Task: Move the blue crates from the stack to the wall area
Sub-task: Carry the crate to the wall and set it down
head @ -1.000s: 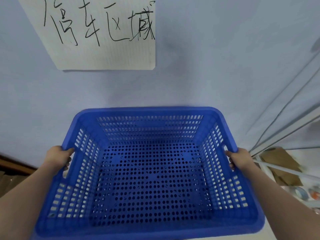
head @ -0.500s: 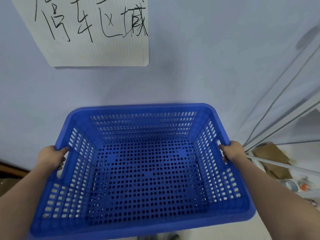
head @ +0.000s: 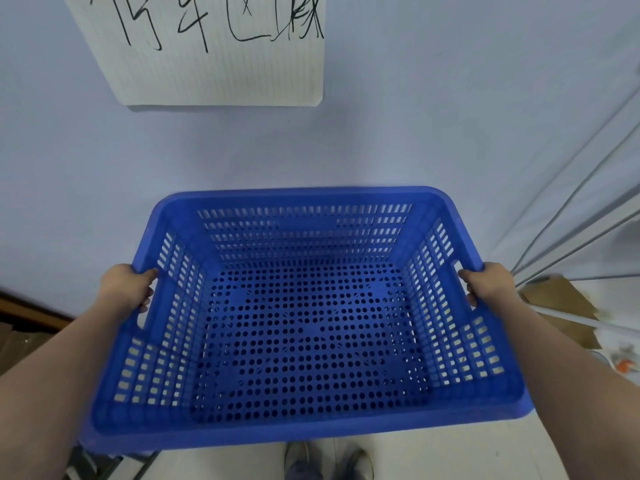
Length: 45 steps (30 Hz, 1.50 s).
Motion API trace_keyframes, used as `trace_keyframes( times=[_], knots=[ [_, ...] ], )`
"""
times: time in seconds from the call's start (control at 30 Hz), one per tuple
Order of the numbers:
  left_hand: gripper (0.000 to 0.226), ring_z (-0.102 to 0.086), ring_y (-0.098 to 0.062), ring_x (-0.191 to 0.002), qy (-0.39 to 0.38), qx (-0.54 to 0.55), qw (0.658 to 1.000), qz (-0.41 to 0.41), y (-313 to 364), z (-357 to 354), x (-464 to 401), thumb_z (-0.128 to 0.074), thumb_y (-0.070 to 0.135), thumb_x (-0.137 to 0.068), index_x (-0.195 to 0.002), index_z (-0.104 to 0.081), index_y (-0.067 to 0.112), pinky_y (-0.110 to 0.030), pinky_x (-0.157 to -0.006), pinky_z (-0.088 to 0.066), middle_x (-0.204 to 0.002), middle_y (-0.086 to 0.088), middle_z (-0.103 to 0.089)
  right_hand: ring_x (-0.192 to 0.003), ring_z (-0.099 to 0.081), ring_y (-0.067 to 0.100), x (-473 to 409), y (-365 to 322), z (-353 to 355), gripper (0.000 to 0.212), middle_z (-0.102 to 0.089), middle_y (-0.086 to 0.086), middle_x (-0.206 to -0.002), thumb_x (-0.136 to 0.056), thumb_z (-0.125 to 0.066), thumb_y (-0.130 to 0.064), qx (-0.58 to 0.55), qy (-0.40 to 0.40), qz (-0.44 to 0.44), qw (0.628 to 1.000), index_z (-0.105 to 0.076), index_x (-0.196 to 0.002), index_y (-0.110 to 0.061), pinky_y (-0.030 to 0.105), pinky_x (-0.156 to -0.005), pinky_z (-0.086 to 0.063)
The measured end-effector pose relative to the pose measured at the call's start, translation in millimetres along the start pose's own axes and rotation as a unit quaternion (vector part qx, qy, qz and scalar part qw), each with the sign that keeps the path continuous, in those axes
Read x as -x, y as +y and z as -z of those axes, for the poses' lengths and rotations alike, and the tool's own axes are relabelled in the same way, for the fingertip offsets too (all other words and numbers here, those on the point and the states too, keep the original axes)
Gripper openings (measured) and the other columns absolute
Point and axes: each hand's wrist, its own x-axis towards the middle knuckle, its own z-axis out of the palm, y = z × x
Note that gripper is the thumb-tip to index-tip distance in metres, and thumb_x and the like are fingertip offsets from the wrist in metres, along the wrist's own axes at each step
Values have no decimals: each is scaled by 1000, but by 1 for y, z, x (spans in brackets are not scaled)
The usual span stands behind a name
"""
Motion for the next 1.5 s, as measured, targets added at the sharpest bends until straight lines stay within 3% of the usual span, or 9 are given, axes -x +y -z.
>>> trace_keyframes(
  times=[0.2, 0.47, 0.57, 0.7, 0.77, 0.83, 0.93, 1.2, 1.5],
  knots=[
    [33, -54, -34, -57, 12, -70, 997, -28, -8, 3, 7, -57, 21, -92, -100, -54, -11, -31, -49, -51, -74, -24, -59, -40, -56, 26, 4, 8, -2, 21, -58, 15, -64, -87, -53, -19, -17, 13, 15, 1000, -57, -88, 3, 28, -47, -44],
    [60, -38, -40, -131, 118, -311, 924, -190, -35, -30, 99, -66, 28, -85, -132, -45, -3, -53, -108, -26, -137, -23, -46, -101, -59, 39, 40, 9, 1, 46, -59, 21, -114, -89, -51, -38, 84, 56, 101, 990, -49, -115, 0, 37, -75, -43],
    [31, -58, -30, -95, -31, -257, 952, -161, -43, -60, 154, -53, 33, -94, -104, -60, 4, -43, -86, -47, -107, -17, -60, -128, -40, 38, 63, 19, -5, 66, -38, 22, -142, -87, -55, -33, 205, 72, 182, 959, -32, -139, 1, 45, -99, -37],
    [39, -34, -20, -54, -249, -286, 910, -165, -43, -83, 200, -44, 45, -96, -70, -45, 17, -31, -59, -32, -64, -6, -41, -147, -5, 36, 98, 31, -21, 58, -10, 18, -159, -90, -48, -45, 301, 19, 192, 934, -44, -136, -9, 51, -117, -4],
    [43, -30, -19, -51, -274, -295, 898, -179, -38, -86, 219, -43, 50, -96, -69, -42, 16, -30, -58, -31, -59, -4, -35, -137, -33, 33, 122, 33, -34, 44, -44, 14, -143, -93, -43, -42, 277, -52, 221, 934, -59, -118, -10, 56, -117, -4],
    [46, -27, -18, -49, -275, -322, 882, -204, -35, -88, 237, -38, 51, -97, -64, -37, 19, -29, -55, -30, -55, -2, -30, -89, -59, 23, 151, 40, -48, 38, -66, 9, -94, -96, -41, -37, 222, -145, 246, 932, -66, -96, -8, 52, -109, -29],
    [47, -31, -19, -50, -224, -349, 876, -245, -40, -91, 250, -33, 52, -98, -63, -38, 22, -29, -54, -32, -56, -2, -33, -48, -29, 16, 179, 45, -58, 42, -35, 3, -56, -100, -38, -33, 244, -151, 319, 903, -46, -62, -16, 30, -58, -35],
    [45, -30, -18, -50, -140, -335, 873, -326, -41, -90, 248, -35, 46, -99, -61, -32, 23, -30, -55, -33, -56, 0, -35, -39, 1, 9, 185, 46, -59, 53, 0, -6, -46, -86, -54, -29, 269, -2, 447, 853, -14, -51, -27, 19, -41, 0],
    [45, -27, -15, -48, -144, -328, 864, -354, -35, -90, 240, -34, 42, -100, -61, -30, 22, -23, -48, -22, -55, 2, -31, -38, -7, 7, 184, 40, -59, 54, -9, -7, -43, -92, -47, -31, 270, -29, 417, 867, -11, -51, -30, 23, -39, -7]
  ],
)
